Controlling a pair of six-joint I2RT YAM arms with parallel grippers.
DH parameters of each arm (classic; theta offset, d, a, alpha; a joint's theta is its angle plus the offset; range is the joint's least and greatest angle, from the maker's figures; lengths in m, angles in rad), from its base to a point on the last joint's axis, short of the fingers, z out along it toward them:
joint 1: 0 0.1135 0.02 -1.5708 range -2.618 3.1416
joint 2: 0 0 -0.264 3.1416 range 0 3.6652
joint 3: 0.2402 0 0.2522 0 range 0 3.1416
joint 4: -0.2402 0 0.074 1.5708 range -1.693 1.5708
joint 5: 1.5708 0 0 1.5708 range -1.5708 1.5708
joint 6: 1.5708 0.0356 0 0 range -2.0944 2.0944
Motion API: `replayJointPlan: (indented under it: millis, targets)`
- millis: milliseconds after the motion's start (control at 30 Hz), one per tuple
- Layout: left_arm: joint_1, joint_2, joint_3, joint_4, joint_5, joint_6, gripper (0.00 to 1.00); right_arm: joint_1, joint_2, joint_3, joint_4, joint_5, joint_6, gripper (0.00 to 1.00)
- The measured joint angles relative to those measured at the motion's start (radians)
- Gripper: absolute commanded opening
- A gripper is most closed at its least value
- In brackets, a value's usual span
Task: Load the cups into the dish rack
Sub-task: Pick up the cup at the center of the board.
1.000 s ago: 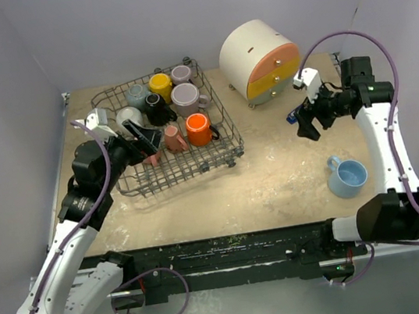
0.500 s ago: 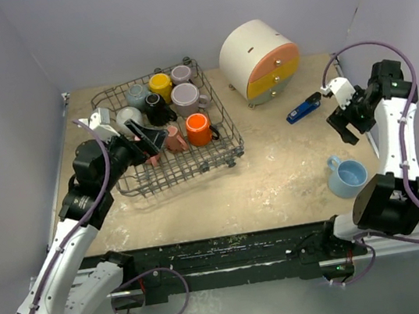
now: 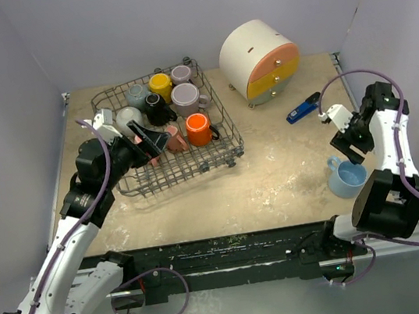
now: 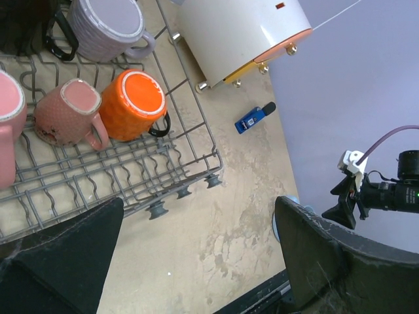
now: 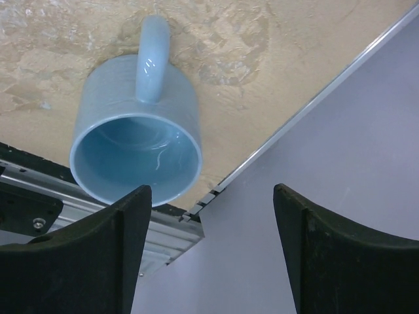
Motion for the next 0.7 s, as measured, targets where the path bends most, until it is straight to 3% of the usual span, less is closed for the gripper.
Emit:
replayJointPlan:
  millis: [133,300,700]
  targets:
    - [0.0,-0.004,0.0,-0.028,-0.001,-0.01,0.99,0.0,0.022,-0.054,0.049,0.026,-0.001,0.73]
    - [0.0,-0.019,0.0,-0.054,-0.005,-0.026,0.99,-0.007,0.057,-0.128,0.116,0.057,-0.004,0.64]
    - [0.0,-0.021,0.0,-0.071,-0.01,-0.059,0.99,-0.018,0.111,-0.247,0.246,0.052,-0.008,0.12]
